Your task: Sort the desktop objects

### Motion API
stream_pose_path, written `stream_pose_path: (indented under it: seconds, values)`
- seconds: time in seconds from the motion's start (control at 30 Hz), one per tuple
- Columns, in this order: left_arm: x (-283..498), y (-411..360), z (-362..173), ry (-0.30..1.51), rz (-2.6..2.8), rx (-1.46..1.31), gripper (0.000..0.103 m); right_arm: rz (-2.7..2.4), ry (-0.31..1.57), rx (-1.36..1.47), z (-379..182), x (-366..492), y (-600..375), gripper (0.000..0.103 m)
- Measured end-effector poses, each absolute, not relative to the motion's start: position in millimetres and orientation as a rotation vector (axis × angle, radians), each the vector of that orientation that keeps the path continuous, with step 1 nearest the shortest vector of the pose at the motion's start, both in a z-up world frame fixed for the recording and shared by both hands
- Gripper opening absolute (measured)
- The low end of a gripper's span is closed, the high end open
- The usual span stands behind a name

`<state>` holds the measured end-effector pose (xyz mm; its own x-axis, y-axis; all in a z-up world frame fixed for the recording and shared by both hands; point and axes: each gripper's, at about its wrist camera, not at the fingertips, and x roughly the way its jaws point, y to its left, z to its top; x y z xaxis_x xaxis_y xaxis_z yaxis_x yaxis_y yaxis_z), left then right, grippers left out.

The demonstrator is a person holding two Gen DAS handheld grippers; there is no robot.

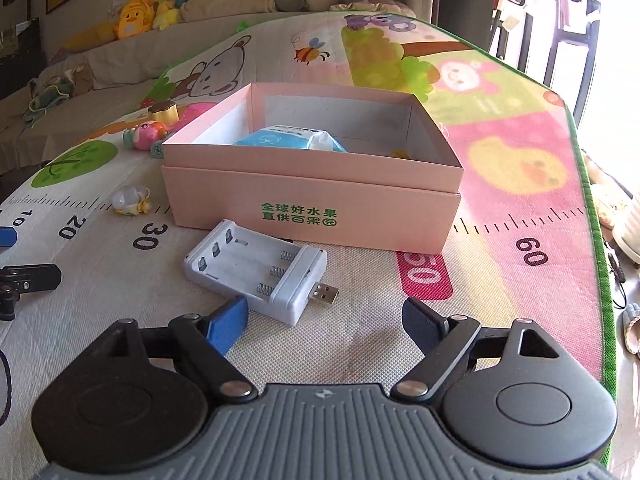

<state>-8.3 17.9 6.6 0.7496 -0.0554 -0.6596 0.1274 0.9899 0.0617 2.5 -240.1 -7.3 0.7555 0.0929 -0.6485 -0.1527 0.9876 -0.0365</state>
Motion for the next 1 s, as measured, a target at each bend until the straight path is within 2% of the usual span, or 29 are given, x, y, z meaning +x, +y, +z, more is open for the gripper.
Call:
stream_pose_path:
  seconds: [0.27,0.57,0.63,0.77,0.83,0.93,1.0]
  values:
    - [6,-4,13,0.701,-0.195,0.121,0.103,0.135,0.698,-0.065,-8,0,-242,0.086]
    - [64,-29,13,0.696,-0.208,0.112,0.101,0.136,0.676,-0.069,-7,-2,-240,0.086]
    - [71,-32,12,0.696,-0.206,0.116,0.089,0.138,0.670,-0.064,-6,-3,-242,0.086]
    - [78,-33,11,0.698,-0.208,0.116,0.083,0.163,0.661,-0.008,5,2,-256,0.086]
    - [78,-33,10,0.692,-0.226,0.118,0.064,0.136,0.643,0.033,18,8,-271,0.086]
    - [76,-31,9,0.691,-0.260,0.115,0.045,0.082,0.620,0.116,38,27,-299,0.086]
    - [71,-30,9,0.686,-0.282,0.122,0.043,0.057,0.610,0.182,48,44,-316,0.086]
